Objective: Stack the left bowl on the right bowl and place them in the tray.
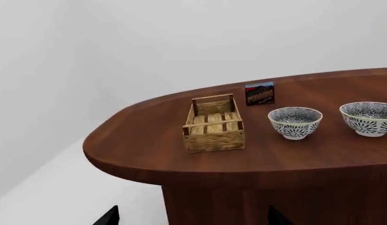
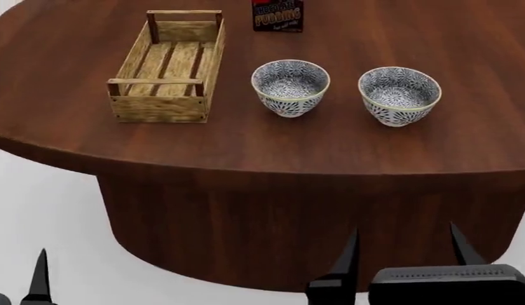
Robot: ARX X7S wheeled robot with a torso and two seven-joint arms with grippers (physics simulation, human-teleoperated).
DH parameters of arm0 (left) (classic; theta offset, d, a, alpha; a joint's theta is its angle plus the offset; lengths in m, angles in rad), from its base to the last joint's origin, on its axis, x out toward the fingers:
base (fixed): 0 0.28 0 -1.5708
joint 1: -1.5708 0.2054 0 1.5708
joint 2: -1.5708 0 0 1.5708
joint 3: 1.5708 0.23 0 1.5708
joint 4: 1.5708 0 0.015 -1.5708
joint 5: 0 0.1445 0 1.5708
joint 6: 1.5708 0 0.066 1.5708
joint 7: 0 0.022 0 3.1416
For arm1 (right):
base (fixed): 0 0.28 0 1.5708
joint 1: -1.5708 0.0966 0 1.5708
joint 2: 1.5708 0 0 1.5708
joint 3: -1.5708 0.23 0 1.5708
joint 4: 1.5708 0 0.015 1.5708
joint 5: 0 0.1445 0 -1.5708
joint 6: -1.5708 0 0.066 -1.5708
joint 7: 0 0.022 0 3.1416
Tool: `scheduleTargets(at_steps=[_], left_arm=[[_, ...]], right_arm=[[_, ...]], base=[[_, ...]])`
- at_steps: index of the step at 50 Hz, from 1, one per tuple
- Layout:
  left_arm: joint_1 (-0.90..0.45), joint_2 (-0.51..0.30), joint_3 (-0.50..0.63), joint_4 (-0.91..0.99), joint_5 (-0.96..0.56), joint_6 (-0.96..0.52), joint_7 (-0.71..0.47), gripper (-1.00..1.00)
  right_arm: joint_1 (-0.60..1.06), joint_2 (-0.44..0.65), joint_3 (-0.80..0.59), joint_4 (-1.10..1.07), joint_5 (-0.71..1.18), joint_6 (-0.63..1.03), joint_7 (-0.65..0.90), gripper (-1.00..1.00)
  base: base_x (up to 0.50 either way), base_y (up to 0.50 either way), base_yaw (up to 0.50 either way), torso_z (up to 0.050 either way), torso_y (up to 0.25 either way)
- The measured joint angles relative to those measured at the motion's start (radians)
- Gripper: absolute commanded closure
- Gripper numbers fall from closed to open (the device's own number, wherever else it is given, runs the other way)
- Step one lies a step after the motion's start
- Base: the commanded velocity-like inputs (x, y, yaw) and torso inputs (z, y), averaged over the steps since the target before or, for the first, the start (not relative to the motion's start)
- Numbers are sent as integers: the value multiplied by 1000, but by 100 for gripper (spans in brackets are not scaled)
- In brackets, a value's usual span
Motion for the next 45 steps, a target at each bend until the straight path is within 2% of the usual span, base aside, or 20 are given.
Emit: scheduleTargets(at_steps=[3,14,35,45], left_arm=[[5,-2,1,0,-1,5,-2,-100],[22,-7,0,-5,-6,25,-10,-100],[33,-15,2,-3,-22,33,-23,-100],[22,-17,12,-2,-28,24,-29,-100]], right_arm=[[-3,-3,3,5,7,-8,0,-100],[-11,-19,29,18,39,-35,3,-100],[5,-19,30,30,66,-19,7,-100],[20,-6,12,45,56,3,20,-100]], base=[[0,500,0,0,0],[0,8,0,0,0],[496,0,0,0,0],[499,295,0,0,0]])
